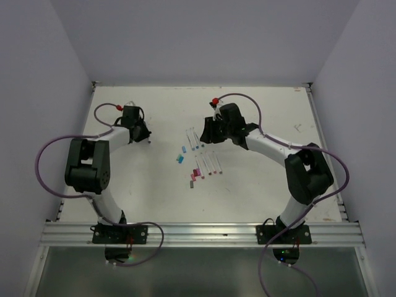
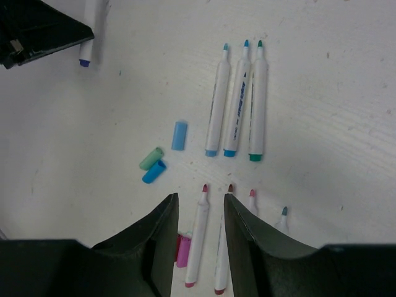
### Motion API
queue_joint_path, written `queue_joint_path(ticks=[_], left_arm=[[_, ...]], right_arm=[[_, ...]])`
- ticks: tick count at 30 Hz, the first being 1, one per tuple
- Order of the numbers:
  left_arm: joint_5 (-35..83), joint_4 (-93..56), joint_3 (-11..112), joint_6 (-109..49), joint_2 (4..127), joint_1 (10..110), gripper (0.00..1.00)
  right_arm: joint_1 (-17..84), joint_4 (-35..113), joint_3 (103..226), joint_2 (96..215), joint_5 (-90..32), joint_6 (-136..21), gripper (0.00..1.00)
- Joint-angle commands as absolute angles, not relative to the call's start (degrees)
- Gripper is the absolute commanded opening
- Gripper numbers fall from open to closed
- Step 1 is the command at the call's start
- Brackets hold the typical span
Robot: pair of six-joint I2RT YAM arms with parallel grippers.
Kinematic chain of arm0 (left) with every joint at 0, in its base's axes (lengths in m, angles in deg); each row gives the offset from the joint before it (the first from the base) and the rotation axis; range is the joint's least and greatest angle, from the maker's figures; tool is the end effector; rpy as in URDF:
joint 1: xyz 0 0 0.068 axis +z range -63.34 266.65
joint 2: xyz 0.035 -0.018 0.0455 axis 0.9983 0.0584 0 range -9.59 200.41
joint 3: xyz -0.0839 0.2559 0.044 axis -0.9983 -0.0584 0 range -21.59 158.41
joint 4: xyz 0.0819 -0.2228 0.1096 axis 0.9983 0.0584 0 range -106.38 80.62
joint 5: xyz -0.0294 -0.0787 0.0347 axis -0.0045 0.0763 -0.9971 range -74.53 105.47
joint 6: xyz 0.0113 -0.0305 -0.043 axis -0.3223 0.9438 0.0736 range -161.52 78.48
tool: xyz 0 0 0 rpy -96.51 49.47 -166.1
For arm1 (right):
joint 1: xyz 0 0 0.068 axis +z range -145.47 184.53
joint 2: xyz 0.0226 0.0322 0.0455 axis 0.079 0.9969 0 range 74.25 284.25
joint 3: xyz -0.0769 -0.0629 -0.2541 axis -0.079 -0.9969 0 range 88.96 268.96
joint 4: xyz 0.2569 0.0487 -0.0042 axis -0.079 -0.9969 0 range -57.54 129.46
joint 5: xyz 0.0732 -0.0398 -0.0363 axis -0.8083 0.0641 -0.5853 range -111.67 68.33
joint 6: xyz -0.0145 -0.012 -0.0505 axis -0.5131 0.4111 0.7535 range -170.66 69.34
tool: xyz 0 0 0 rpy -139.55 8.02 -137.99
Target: Open the pen caps
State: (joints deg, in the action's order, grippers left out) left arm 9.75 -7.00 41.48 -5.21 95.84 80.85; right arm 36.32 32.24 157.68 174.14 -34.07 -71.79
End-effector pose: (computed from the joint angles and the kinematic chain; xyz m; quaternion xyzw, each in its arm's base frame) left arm 0.3779 -0.0349 0.1613 -0.2640 0.9061 -0.0736 0.3223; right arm 0.3285 0.2127 0.2305 -0.1299 0.8868 0.2799 0.3441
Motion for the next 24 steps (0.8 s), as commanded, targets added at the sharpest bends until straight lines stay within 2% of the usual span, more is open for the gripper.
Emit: queue_joint_path(ticks=[1,3,7,10,17,24], left_arm=[[26.52,-24.97,33.29,-6.9,85.79,80.5,0.0],[33.55,-30.85,28.97,-4.26,82.0,80.33,0.0],[37.78,-38.16,22.19,-1.63,74.19,79.01,0.0],[43.32,-49.84,14.99,4.16,70.58,77.96,0.0],[51.15,-73.65,5.84,14.98,72.58,74.27,0.0],[52.91,-82.13,3.63,21.14,75.93,71.45,0.0]], right_arm=[[36.17,37.43,155.23,170.05,-39.93,-77.19,0.39],[36.26,41.02,153.39,169.61,-42.22,-79.48,0.39],[36.44,49.11,150.14,170.13,-48.55,-87.65,0.39],[36.7,58.6,147.32,171.19,-52.42,-94.15,0.39],[38.02,77.59,142.4,172.95,-52.26,-105.23,0.39],[38.99,80.07,141.78,172.69,-48.74,-105.95,0.38]])
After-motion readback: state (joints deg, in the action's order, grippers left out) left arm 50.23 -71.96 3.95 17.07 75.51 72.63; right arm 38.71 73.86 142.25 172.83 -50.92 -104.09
